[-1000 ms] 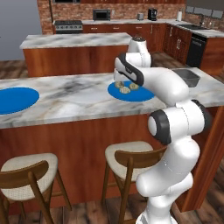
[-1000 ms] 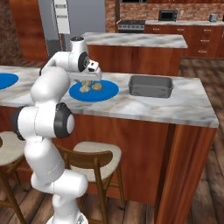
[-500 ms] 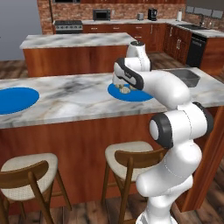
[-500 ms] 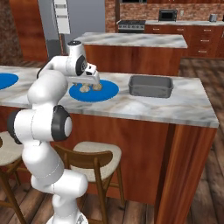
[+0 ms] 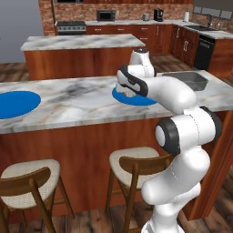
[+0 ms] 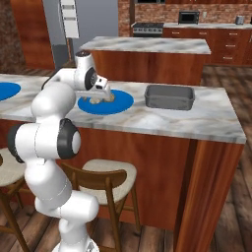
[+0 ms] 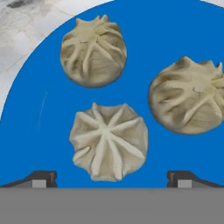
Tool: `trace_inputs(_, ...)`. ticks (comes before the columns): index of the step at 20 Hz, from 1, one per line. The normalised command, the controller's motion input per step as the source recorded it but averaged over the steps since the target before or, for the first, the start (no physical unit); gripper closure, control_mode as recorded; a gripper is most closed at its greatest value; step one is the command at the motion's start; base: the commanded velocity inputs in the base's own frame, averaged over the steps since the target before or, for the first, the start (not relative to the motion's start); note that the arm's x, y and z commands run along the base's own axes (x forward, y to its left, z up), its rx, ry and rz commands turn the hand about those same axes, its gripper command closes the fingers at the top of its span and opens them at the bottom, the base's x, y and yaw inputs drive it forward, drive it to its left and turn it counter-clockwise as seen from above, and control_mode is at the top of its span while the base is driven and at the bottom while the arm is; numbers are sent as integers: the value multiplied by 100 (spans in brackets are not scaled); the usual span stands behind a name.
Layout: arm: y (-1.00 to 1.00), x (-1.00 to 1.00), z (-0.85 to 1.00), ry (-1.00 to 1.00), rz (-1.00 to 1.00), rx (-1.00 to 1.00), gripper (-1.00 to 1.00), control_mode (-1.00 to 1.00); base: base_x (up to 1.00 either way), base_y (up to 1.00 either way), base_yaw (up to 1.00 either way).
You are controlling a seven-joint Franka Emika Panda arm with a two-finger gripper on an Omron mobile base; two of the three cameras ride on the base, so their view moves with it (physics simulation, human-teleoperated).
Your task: Place two dumplings into each of the tupperware containers and then place the containers in the fridge.
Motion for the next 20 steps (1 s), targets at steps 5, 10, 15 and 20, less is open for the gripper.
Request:
trace_inputs(5,7,12,-7,0,0,0,-100,-100,0,0,0)
trace_inputs(10,0,18,0,0,0,0,-100,-100,0,0,0)
trace_inputs(15,0,17,-1,0,0,0,-100,-100,0,0,0)
trace_inputs(20,0,1,-13,0,0,0,-100,-100,0,0,0)
